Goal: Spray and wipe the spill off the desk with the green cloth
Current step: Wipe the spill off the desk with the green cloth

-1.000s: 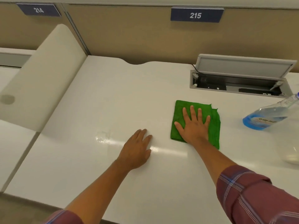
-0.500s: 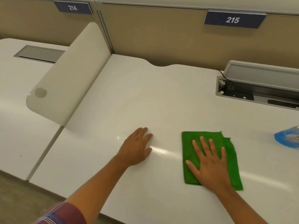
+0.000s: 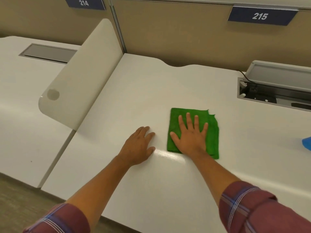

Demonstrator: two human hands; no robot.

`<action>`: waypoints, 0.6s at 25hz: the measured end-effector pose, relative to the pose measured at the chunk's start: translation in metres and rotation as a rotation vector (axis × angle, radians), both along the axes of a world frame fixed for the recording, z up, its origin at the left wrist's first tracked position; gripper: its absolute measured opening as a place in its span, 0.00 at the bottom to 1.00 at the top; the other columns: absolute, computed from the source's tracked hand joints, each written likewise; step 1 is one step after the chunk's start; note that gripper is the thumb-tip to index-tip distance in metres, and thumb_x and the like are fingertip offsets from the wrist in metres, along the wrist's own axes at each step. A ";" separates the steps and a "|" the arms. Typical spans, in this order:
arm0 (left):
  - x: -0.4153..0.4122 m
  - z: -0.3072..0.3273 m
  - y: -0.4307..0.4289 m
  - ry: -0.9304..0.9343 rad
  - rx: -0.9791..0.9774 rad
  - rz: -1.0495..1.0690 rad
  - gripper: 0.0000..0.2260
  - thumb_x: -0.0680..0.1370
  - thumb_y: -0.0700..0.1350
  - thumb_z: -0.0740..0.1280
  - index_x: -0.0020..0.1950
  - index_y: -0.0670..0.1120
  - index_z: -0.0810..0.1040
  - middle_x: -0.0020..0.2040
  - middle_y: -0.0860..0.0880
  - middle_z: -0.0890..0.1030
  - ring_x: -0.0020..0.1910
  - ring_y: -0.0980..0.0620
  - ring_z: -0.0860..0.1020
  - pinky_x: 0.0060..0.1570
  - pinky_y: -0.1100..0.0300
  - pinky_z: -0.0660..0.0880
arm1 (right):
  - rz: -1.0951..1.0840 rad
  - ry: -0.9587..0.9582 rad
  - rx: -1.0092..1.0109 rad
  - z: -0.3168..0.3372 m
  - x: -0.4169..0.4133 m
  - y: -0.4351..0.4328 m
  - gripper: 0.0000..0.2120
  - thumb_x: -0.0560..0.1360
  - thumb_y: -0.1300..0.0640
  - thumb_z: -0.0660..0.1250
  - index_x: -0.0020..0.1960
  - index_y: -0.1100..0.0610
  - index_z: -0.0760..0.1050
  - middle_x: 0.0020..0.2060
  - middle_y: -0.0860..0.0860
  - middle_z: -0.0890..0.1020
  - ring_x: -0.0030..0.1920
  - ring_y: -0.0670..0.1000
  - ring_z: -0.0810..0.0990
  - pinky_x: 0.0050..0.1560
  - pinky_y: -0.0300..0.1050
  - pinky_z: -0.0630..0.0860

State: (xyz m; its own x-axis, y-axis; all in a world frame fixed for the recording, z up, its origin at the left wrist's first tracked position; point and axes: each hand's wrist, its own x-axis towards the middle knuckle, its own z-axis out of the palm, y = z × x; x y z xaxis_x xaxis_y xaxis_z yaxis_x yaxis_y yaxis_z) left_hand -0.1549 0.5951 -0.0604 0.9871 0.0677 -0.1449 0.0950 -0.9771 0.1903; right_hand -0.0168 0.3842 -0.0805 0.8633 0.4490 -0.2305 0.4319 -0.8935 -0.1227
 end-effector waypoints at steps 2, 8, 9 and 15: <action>-0.001 -0.001 0.011 0.005 0.002 0.005 0.28 0.79 0.57 0.66 0.77 0.47 0.69 0.79 0.41 0.67 0.79 0.40 0.65 0.73 0.45 0.70 | 0.071 -0.003 0.019 0.001 -0.037 0.013 0.41 0.79 0.27 0.44 0.86 0.46 0.44 0.87 0.54 0.48 0.85 0.63 0.44 0.78 0.79 0.44; -0.002 -0.002 0.027 -0.012 -0.014 -0.019 0.28 0.79 0.57 0.66 0.76 0.46 0.70 0.78 0.41 0.68 0.78 0.39 0.66 0.70 0.45 0.73 | 0.161 -0.034 0.062 -0.003 -0.119 -0.049 0.40 0.79 0.26 0.50 0.86 0.43 0.50 0.86 0.51 0.51 0.86 0.60 0.50 0.80 0.76 0.48; -0.003 -0.001 0.030 -0.017 -0.027 -0.013 0.28 0.79 0.57 0.66 0.75 0.46 0.71 0.78 0.41 0.68 0.78 0.39 0.66 0.69 0.45 0.75 | 0.122 -0.047 0.040 -0.003 -0.113 -0.061 0.41 0.79 0.25 0.49 0.86 0.43 0.49 0.86 0.51 0.50 0.86 0.60 0.49 0.80 0.75 0.48; -0.014 -0.003 0.041 -0.035 -0.051 0.001 0.27 0.78 0.56 0.68 0.75 0.47 0.71 0.78 0.42 0.68 0.78 0.40 0.67 0.68 0.46 0.74 | -0.140 -0.010 -0.040 -0.001 -0.008 -0.039 0.42 0.77 0.24 0.41 0.86 0.43 0.43 0.87 0.52 0.47 0.86 0.61 0.44 0.78 0.80 0.48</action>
